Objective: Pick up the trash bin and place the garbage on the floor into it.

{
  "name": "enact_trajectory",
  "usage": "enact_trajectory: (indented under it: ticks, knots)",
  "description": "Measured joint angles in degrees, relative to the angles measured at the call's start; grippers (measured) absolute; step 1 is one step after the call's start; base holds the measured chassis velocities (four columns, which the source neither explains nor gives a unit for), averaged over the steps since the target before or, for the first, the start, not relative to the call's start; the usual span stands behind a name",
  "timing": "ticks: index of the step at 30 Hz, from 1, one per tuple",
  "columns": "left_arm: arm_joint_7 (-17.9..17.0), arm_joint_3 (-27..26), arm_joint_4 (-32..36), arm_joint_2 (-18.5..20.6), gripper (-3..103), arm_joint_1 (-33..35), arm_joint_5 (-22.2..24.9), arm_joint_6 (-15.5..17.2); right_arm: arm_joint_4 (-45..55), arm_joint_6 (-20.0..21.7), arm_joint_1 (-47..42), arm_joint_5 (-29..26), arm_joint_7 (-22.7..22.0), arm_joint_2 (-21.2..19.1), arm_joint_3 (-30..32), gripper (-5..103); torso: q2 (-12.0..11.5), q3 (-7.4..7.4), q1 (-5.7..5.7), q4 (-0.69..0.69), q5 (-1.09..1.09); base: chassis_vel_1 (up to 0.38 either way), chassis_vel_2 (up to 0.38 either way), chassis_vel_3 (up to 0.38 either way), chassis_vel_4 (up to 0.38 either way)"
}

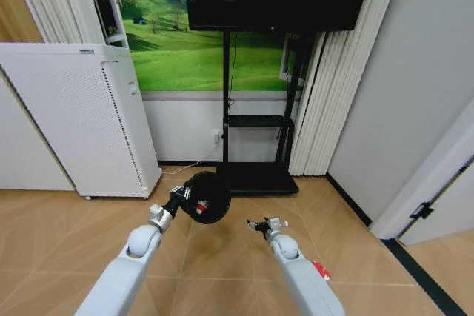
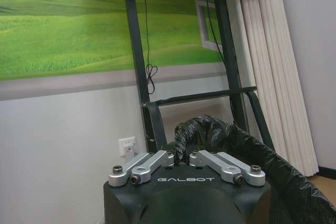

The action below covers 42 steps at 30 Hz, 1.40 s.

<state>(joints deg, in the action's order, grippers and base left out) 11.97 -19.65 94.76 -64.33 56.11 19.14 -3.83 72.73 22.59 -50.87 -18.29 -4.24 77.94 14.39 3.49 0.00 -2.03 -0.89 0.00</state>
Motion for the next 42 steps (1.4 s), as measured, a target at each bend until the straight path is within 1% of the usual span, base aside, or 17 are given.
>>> enact_trajectory:
  ticks: [2, 3, 5, 6, 8, 14, 17, 20, 23, 27, 30, 32, 36, 37, 38, 40, 42]
  knots:
    - [0.5, -0.9, 0.3, 0.0, 8, 0.4, 0.0, -0.1, -0.1, 1.7, 0.7, -3.1, -4.2, 0.2, -1.1, 100, 0.0, 0.0, 0.0, -0.01, -0.01, 0.0, 0.0, 0.0, 0.0]
    - [0.5, -0.9, 0.3, 0.0, 8, 0.4, 0.0, -0.1, -0.1, 1.7, 0.7, -3.1, -4.2, 0.2, -1.1, 100, 0.0, 0.0, 0.0, -0.01, -0.01, 0.0, 0.0, 0.0, 0.0]
    - [0.7, -1.5, 0.6, 0.0, 8, 0.9, -0.1, -0.2, -1.1, 3.4, 2.1, -5.8, -7.6, 0.9, -2.1, 100, 0.0, 0.0, 0.0, 0.03, -0.01, 0.0, 0.0, 0.0, 0.0]
    - [0.7, -1.5, 0.6, 0.0, 8, 0.9, -0.1, -0.2, -1.1, 3.4, 2.1, -5.8, -7.6, 0.9, -2.1, 100, 0.0, 0.0, 0.0, 0.03, -0.01, 0.0, 0.0, 0.0, 0.0]
    - [0.8, -1.9, 1.0, 0.0, 8, 1.3, -0.1, -0.2, -2.5, 5.2, 4.1, -8.9, -10.4, 1.7, -3.0, 100, 0.0, 0.0, 0.0, 0.03, 0.0, 0.0, 0.0, 0.0, 0.0]
    - [1.6, -3.2, 0.2, -0.7, 8, 1.6, 0.5, -0.5, -5.3, 6.9, 7.2, -9.9, -13.8, 3.2, -3.6, 100, 0.0, 0.0, 0.0, 0.02, 0.0, 0.0, 0.0, 0.0, 0.0]
    - [3.1, -4.1, -1.0, -1.1, 8, 1.1, 2.8, -0.5, -5.5, 7.2, 7.5, -10.0, -14.2, 3.5, -3.6, 100, 0.0, 0.0, 0.0, 0.02, -0.01, 0.0, 0.0, 0.0, 0.0]
    - [7.0, -4.9, -3.1, -1.2, 8, -1.1, 6.4, 0.6, -5.3, 7.2, 7.4, -10.1, -14.1, 3.4, -3.4, 100, 0.0, 0.0, 0.0, 0.02, 0.0, 0.0, 0.0, 0.0, 0.0]
    - [8.0, -4.8, -4.3, -1.3, 8, -3.0, 8.3, 1.0, -4.9, 7.2, 7.0, -10.1, -14.0, 3.1, -3.0, 100, 0.0, 0.0, 0.0, 0.01, 0.01, 0.0, 0.0, 0.0, 0.0]
    - [8.5, -4.5, -5.7, -1.7, 8, -4.9, 10.0, 1.5, -4.5, 7.5, 6.6, -10.3, -14.0, 2.8, -2.6, 100, 0.0, 0.0, 0.0, 0.0, 0.0, 0.0, 0.0, 0.0, 0.0]
    - [8.7, -4.2, -6.7, -1.9, 8, -5.9, 11.0, 1.9, -4.2, 8.9, 6.5, -11.8, -14.2, 2.5, -2.3, 100, 0.0, 0.0, 0.0, 0.0, 0.0, 0.0, 0.0, 0.0, 0.0]
    - [8.7, -4.0, -7.5, -2.0, 8, -6.5, 11.2, 2.0, -4.4, 11.1, 6.8, -14.5, -15.9, 2.7, -1.8, 100, 0.0, 0.0, 0.0, 0.01, 0.0, 0.0, 0.0, 0.0, 0.0]
    - [8.8, -3.9, -7.9, -2.2, 8, -6.8, 11.2, 2.0, -5.6, 12.9, 7.7, -16.9, -18.0, 3.1, -1.5, 100, 0.0, 0.0, 0.0, 0.03, 0.0, 0.0, 0.0, 0.0, 0.0]
    - [8.8, -3.7, -8.1, -2.2, 8, -7.0, 11.2, 2.0, -6.2, 14.0, 8.1, -19.2, -19.3, 3.4, -1.5, 100, 0.0, 0.0, -0.01, 0.02, 0.0, 0.0, 0.0, 0.0, 0.0]
    - [8.8, -3.7, -8.1, -2.2, 8, -7.0, 11.2, 2.0, -6.2, 14.0, 8.1, -19.2, -19.3, 3.4, -1.5, 100, 0.0, 0.0, -0.01, 0.02, 0.0, 0.0, 0.0, 0.0, 0.0]
    - [8.8, -3.5, -8.4, -2.2, 8, -7.5, 11.1, 2.0, -7.8, 14.9, 9.4, -22.0, -21.1, 3.9, -1.5, 100, 0.0, 0.0, 0.0, 0.02, 0.0, 0.0, 0.0, 0.0, 0.0]
    - [8.8, -3.2, -8.7, -2.2, 8, -8.0, 11.1, 2.0, -9.3, 15.0, 10.3, -22.2, -21.3, 4.5, -1.5, 100, 0.0, 0.0, 0.0, 0.02, 0.0, 0.0, 0.0, 0.0, 0.0]
